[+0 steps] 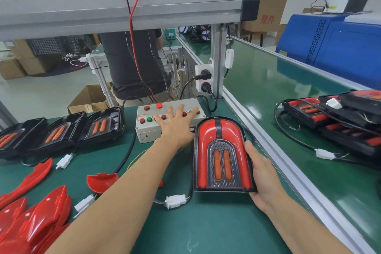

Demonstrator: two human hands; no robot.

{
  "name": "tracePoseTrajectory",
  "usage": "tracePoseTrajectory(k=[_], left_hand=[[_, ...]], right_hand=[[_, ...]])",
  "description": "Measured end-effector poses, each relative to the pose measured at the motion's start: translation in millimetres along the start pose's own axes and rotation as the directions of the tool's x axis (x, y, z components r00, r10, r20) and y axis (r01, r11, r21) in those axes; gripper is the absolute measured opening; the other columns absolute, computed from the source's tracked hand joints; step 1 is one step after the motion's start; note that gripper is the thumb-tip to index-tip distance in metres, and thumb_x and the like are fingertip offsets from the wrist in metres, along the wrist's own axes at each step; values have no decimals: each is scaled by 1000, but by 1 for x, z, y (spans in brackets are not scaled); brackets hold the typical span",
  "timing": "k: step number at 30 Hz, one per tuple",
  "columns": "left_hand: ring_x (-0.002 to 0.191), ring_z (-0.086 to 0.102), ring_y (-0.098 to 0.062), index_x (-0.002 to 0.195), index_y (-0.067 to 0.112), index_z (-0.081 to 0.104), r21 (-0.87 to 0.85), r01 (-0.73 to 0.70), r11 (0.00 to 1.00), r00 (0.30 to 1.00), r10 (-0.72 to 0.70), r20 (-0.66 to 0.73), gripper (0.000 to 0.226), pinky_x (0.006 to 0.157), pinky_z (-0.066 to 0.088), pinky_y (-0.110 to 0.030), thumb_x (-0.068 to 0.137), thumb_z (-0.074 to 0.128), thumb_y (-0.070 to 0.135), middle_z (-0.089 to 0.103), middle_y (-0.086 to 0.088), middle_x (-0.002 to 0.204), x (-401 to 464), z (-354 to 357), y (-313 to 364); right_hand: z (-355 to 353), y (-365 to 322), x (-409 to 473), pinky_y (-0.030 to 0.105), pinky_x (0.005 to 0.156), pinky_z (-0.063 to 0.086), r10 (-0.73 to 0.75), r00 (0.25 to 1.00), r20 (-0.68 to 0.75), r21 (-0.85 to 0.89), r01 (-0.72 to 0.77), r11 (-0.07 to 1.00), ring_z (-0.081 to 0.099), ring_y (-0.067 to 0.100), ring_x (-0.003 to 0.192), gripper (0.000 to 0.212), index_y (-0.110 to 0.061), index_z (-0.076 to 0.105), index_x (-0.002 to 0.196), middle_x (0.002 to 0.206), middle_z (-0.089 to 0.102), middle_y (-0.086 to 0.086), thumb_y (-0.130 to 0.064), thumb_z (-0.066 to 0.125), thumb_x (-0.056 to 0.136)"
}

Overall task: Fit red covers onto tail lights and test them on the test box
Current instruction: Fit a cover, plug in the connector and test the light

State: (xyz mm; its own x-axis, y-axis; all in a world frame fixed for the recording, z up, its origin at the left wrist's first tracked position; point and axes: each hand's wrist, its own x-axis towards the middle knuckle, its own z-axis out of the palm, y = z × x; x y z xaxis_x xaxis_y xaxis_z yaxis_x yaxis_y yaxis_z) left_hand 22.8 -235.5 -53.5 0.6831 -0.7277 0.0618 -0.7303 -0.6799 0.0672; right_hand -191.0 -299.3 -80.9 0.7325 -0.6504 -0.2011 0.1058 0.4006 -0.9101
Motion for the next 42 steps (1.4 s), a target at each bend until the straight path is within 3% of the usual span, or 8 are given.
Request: tracePoseTrajectory(k=[6,16,21,24,28,33,36,42], left_hand=[[144,-9,-36,146,42,20,-67,0,998,997,-6,-82,75,106,2,-72,83,56,60,-4,-3,159,-2,0,-3],[145,-5,-34,148,37,16,16,26,1000,995,-25,-99,75,108,5,-69,86,53,58,2,-5,158,-5,1,0],[144,-4,-34,145,38,28,-17,20,1000,993,-22,-114,62,105,6,-73,90,57,39,-2,-4,159,0,2,-2],[145,-4,-32,140,40,37,-96,32,995,995,-41,-86,55,103,2,-74,89,57,42,-3,0,159,7,1,-2],[145,-4,-32,141,41,36,-86,40,995,995,-47,-88,56,103,1,-74,89,57,40,-5,1,159,9,3,-2],[145,-4,-34,142,43,34,-90,57,994,995,-64,-82,54,104,0,-73,91,55,41,-5,0,160,8,2,-1],[145,-3,-34,142,43,32,-60,56,997,995,-60,-78,56,104,1,-73,91,54,43,-6,0,159,7,3,-1],[145,-2,-34,141,40,36,-75,29,997,995,-36,-90,53,103,3,-74,91,49,50,-3,-1,159,6,3,-3]], right_hand=[[1,-1,-1,30,60,59,-1,1000,4,-12,1,1000,74,25,87,43,-15,69,109,97,76,9,-48,49,93],[1,-1,2,30,61,59,5,1000,2,-18,-5,1000,74,25,88,43,-14,69,110,98,76,9,-49,49,93],[2,-1,3,32,61,58,-1,1000,7,46,1,999,74,28,84,50,-15,72,102,96,75,13,-53,60,73],[0,1,3,32,60,59,-1,1000,6,65,1,998,74,28,84,48,-18,75,97,96,76,11,-55,61,70],[-1,1,2,32,59,58,-5,1000,1,69,5,998,74,27,84,45,-19,74,98,96,76,11,-53,59,73],[-1,1,2,31,59,59,12,1000,-16,66,-11,998,74,26,85,35,-23,77,92,96,76,9,-48,52,91],[1,1,1,31,60,59,-5,1000,-14,63,6,998,74,25,85,33,-28,79,86,96,76,8,-50,55,84],[1,1,1,32,59,59,-9,999,-38,90,12,996,74,25,85,33,-22,78,90,96,76,9,-43,53,93]])
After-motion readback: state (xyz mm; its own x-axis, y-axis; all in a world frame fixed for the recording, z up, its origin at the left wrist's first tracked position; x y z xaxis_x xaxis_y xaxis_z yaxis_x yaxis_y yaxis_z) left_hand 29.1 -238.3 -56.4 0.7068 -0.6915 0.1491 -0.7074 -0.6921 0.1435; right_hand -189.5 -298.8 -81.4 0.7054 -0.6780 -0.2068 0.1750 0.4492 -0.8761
